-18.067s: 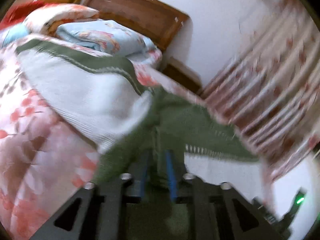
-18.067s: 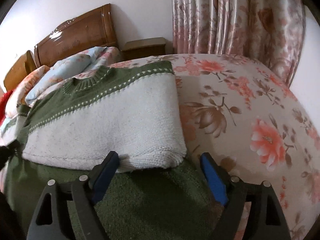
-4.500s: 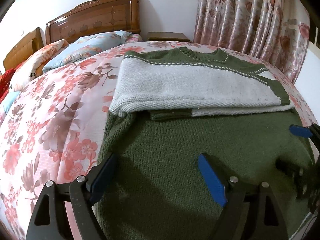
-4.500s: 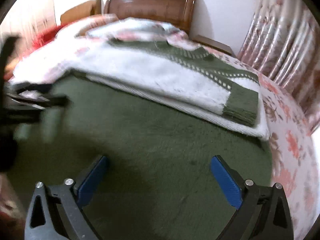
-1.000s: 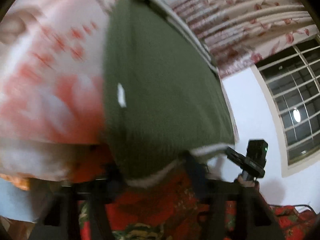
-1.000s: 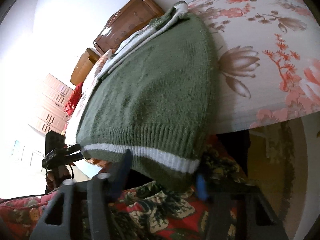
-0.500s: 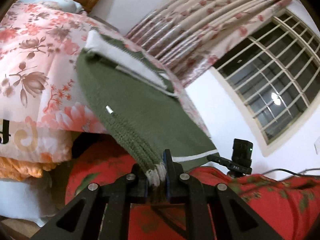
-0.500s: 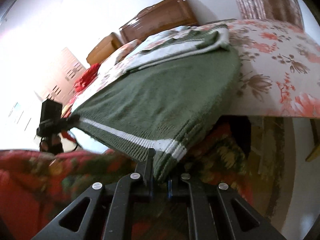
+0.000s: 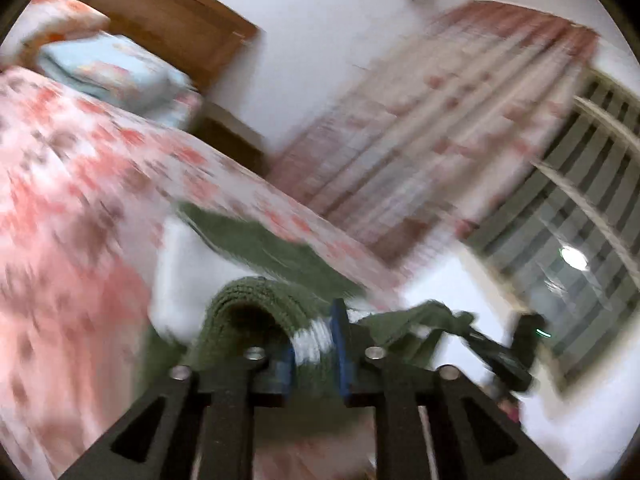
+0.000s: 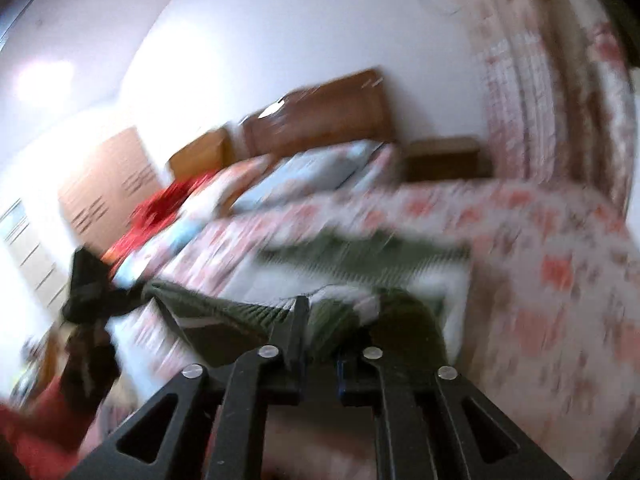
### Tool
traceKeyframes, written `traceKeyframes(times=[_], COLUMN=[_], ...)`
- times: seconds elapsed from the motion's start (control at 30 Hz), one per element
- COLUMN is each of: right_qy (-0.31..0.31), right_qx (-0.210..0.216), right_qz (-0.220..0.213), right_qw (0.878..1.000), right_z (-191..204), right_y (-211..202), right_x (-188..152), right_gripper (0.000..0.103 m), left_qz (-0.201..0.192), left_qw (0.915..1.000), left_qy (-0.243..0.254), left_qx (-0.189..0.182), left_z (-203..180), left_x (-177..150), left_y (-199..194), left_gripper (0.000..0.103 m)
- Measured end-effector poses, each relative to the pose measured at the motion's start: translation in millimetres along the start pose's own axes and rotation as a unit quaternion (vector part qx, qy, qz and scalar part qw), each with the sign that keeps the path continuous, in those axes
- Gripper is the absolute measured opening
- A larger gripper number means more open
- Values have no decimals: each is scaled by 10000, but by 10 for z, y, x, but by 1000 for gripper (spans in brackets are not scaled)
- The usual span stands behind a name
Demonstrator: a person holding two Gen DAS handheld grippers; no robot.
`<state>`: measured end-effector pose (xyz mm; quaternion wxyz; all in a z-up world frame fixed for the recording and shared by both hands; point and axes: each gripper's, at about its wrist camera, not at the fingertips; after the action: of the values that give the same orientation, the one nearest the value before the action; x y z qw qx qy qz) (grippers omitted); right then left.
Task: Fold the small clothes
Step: 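Lift the held hem high with both grippers and fold it over the collar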
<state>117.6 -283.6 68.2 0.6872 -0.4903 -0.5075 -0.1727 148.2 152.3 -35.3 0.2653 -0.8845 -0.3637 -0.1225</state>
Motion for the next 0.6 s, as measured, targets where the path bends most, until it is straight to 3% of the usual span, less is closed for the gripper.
traceKeyframes(times=[0.03, 0.07, 0.2, 0.33, 0.4, 0.53, 0.6], right_qy=[74, 149, -168, -512, -477, -397, -507], right_qx=[-183, -358, -647, -842, -882, -920, -952], right_qz=[-3, 139, 150, 907, 1072, 1004, 903], right_qw=[9998, 9992, 9977, 9910, 9892, 9899, 9901], right_z=[-73, -128, -28, 79, 55, -49, -64], right_y=[148, 274, 335, 335, 335, 360, 398], right_x=[81, 106, -98, -665, -803, -786, -675], right_gripper=[69, 103, 103, 103, 103, 103, 103], left_qz=[-127, -189, -285, -297, -269, -237, -287], left_qw=[9991, 9975, 9926, 9865, 9826, 9826, 9809], left_qy=[-20, -67, 295, 576, 654, 851, 1031], left_qx=[404, 680, 1145, 1502, 1718, 1632, 1621], left_z=[18, 44, 175, 521, 634, 494, 358], left_x=[51, 73, -226, -561, -631, -582, -522], left_y=[85, 150, 143, -67, -90, -103, -59], left_gripper=[31, 31, 37, 37, 37, 38, 47])
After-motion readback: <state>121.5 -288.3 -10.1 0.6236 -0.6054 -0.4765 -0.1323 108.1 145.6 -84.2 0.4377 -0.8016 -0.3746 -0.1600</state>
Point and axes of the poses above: each gripper's, at about its wrist camera, not at the fingertips, and y roughly the way its jaws point, z to its left, x to its top, and after that the axes turned 14 degrees about -y, right-handed
